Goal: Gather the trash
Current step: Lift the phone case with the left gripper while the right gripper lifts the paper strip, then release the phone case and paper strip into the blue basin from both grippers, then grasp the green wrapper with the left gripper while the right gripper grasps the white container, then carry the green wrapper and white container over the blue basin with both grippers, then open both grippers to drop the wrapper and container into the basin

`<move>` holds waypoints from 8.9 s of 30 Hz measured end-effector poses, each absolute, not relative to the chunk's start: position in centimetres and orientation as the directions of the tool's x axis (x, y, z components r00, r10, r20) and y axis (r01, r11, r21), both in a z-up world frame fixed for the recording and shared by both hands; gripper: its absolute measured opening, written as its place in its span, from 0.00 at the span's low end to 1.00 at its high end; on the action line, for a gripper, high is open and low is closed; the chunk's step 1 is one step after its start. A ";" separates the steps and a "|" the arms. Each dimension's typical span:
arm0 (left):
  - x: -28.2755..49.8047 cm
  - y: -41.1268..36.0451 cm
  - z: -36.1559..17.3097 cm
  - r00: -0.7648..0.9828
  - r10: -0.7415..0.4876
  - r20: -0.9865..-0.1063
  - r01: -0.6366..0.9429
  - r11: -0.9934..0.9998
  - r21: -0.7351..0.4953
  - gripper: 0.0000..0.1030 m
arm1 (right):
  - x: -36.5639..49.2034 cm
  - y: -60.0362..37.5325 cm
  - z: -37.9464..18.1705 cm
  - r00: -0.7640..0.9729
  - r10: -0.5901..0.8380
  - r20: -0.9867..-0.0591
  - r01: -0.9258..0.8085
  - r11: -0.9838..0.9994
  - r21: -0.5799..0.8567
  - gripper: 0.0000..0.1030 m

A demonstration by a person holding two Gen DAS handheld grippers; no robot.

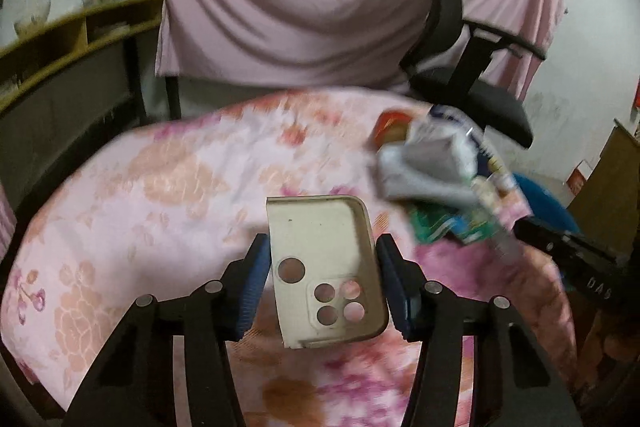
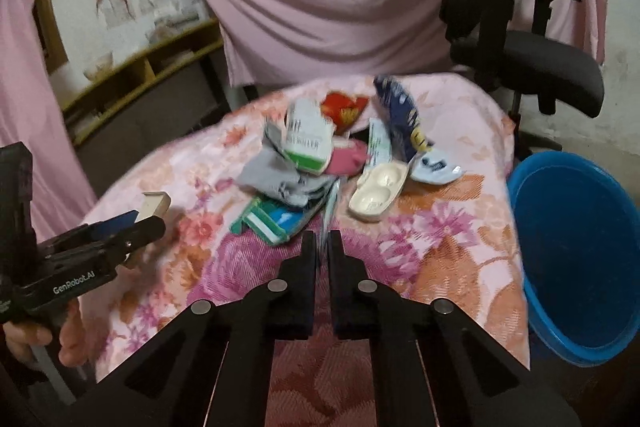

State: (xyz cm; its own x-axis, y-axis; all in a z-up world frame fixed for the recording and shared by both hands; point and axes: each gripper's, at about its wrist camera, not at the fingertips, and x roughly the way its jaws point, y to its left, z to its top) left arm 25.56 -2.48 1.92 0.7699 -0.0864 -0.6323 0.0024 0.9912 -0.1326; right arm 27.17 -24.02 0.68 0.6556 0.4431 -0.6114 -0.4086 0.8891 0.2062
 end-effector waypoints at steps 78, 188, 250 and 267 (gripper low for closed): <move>35.1 -33.3 6.7 0.632 -0.481 -0.608 0.515 0.847 -0.134 0.47 | 25.4 -48.8 4.6 0.957 0.070 -0.282 0.034 0.938 0.346 0.18; 31.6 -9.1 -1.9 0.586 -0.263 -0.766 0.248 0.959 -0.140 0.12 | 33.6 -22.8 -1.4 0.550 0.349 -0.759 -0.435 0.895 0.096 0.28; 31.5 -31.5 9.3 0.778 -0.380 -0.501 0.502 0.855 0.131 0.10 | 23.9 -46.8 5.6 0.965 0.066 -0.253 0.003 0.965 0.263 0.28; 34.6 -33.9 4.6 0.663 -0.352 -0.661 0.520 0.852 0.068 0.12 | 25.7 -49.3 1.8 0.901 0.102 -0.421 0.042 0.947 0.319 0.29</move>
